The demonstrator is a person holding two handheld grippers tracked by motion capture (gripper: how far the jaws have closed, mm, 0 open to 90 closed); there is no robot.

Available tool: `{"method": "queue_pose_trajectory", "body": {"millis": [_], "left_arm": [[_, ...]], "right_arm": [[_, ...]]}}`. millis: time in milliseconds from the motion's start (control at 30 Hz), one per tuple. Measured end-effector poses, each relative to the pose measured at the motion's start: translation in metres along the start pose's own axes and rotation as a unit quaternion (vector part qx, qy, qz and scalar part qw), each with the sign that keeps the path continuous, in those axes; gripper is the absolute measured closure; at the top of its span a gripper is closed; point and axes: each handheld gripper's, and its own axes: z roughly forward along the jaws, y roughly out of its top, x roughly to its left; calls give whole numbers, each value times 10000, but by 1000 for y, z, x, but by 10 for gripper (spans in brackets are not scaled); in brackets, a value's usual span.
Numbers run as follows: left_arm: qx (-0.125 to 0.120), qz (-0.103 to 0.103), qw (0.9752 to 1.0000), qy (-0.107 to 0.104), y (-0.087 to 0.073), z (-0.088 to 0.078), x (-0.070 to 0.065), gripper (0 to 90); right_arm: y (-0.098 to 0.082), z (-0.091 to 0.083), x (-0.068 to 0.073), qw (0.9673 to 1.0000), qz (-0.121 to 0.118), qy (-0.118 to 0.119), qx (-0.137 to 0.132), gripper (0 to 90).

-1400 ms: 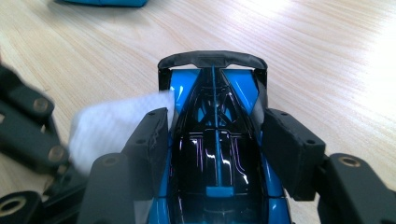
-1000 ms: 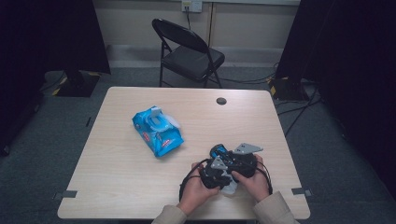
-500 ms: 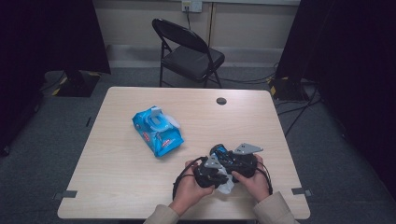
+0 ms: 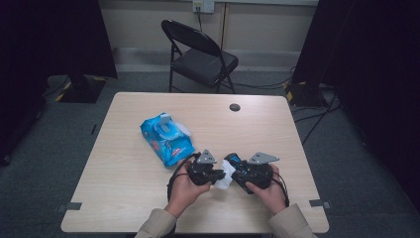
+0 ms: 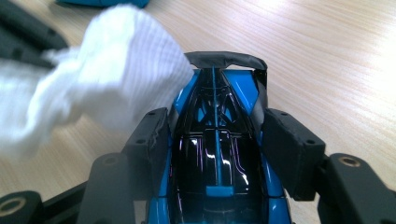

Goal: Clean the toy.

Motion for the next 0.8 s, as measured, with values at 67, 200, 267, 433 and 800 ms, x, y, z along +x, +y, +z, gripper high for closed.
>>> {"method": "queue_pose_trajectory", "body": {"millis": [67,200,267,433,800], "left_arm": [[-36,-31,10000,76,1,-2,6,842],[-91,-194,9994,258,-2,-3,19,842],[-31,-290,9990,341,-4,-1,27,842],[48,-389,9981,483,-8,10,35,842],[344,-353,9973,541,-10,43,34,834]], "right_arm": [[0,0,0,10000,0,5,-4,423],[0,0,0,10000,-1,3,0,423],[0,0,0,10000,0,2,0,422],[0,0,0,10000,-1,4,-7,423],[-1,0,0,10000,0,17,-28,422]]}}
